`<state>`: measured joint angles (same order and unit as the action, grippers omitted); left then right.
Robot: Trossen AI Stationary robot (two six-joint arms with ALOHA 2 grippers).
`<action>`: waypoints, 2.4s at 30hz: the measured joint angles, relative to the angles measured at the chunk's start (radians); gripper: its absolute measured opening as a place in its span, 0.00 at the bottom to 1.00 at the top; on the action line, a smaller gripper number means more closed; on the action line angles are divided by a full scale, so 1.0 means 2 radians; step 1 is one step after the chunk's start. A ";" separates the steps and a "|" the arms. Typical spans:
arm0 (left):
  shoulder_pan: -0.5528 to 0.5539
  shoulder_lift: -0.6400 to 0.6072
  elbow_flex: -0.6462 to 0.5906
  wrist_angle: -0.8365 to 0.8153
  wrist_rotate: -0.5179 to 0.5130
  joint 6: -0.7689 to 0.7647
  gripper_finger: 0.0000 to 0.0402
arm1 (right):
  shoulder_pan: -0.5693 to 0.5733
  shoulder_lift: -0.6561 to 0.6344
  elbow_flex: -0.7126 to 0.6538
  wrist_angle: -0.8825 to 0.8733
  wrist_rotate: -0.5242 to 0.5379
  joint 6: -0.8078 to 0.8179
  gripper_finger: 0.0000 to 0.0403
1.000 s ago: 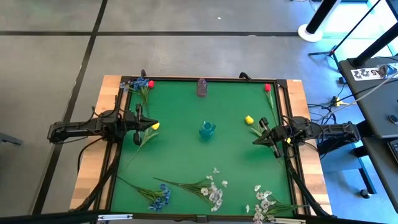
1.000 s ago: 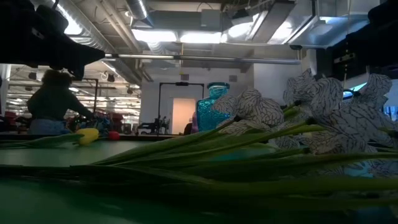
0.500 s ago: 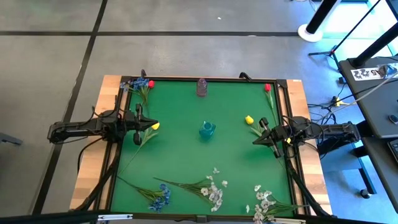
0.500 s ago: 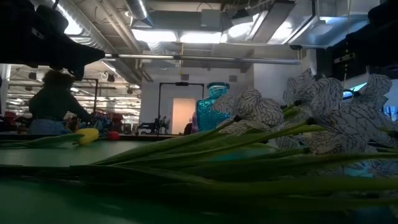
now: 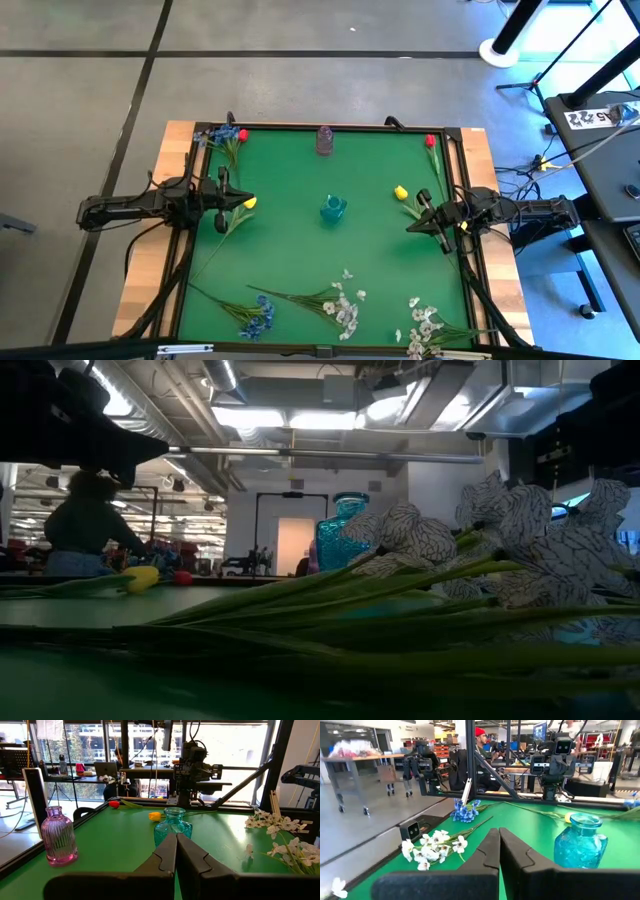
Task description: Sort flowers into vase by color
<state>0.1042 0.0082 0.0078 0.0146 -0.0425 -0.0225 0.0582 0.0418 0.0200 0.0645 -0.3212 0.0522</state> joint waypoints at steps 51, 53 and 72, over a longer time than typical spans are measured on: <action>0.000 0.000 0.000 0.000 0.000 0.000 0.00 | -0.039 0.598 0.323 -0.479 0.270 0.324 0.46; 0.000 0.000 0.000 0.000 0.000 0.000 0.00 | -0.067 0.620 0.323 -0.466 0.267 0.315 0.45; 0.000 0.000 0.000 0.000 0.001 0.000 0.00 | -0.161 0.696 0.323 -0.412 0.243 0.258 0.28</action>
<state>0.1040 0.0082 0.0078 0.0147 -0.0414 -0.0227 -0.2637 1.4334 0.6664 -0.7594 0.1652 0.5678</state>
